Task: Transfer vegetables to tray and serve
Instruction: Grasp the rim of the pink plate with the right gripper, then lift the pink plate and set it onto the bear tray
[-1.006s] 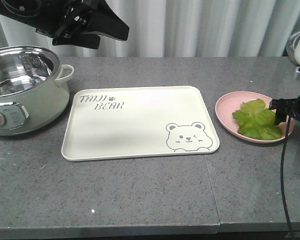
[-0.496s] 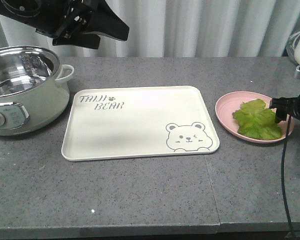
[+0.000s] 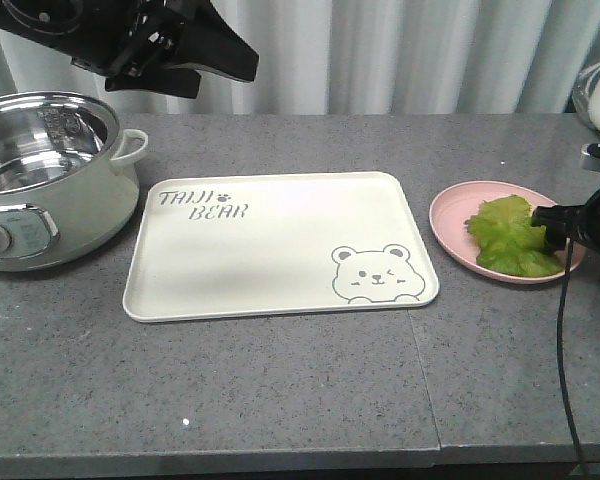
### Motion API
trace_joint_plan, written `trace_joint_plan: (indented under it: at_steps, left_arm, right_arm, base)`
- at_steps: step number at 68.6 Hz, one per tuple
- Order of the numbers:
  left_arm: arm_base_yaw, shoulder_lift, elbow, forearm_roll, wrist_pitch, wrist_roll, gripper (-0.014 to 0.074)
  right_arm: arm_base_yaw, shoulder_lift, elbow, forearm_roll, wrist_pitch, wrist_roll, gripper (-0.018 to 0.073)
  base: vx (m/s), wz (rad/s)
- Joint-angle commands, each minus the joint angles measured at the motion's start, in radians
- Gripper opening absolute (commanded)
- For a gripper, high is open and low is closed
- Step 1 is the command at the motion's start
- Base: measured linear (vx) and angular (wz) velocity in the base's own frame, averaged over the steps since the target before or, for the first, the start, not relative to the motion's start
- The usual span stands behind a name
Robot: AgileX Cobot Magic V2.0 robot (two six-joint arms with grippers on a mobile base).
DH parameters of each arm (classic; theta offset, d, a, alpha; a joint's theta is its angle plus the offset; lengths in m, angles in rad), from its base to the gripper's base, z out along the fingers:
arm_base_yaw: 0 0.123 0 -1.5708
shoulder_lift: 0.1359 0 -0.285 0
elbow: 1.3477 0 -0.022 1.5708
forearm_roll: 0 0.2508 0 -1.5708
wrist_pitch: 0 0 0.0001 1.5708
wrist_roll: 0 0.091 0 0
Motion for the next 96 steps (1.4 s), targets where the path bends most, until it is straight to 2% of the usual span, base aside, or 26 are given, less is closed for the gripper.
trace_joint_plan:
  at_steps: [1, 9, 25, 50, 70, 96]
  left_arm:
    - [-0.007, -0.048, -0.024, -0.062, -0.012, -0.001, 0.0587]
    - [-0.007, -0.048, -0.024, -0.062, -0.012, -0.001, 0.0587]
    - [-0.007, -0.048, -0.024, -0.062, -0.012, -0.001, 0.0587]
    - [-0.007, -0.048, -0.024, -0.062, -0.012, -0.001, 0.0587]
    - [-0.007, -0.048, -0.024, -0.062, -0.012, -0.001, 0.0587]
    - [-0.007, -0.048, -0.024, -0.062, -0.012, -0.001, 0.0587]
  right_arm:
    - [-0.006, -0.022, -0.014, -0.024, -0.003, -0.002, 0.0502]
    - [-0.006, -0.022, -0.014, -0.024, -0.006, -0.002, 0.0365]
    - [-0.006, -0.022, -0.014, -0.038, -0.014, 0.000, -0.0010]
    - [-0.006, -0.036, -0.014, -0.038, -0.013, 0.050, -0.0008]
    - [-0.007, -0.144, -0.014, -0.031, -0.008, 0.057, -0.0008]
    - [-0.006, -0.303, -0.014, 0.084, -0.011, 0.038, -0.0008]
  base:
    - [0.00, 0.00]
    - [0.00, 0.00]
    - [0.00, 0.00]
    - [0.00, 0.00]
    - [0.00, 0.00]
    - [0.00, 0.00]
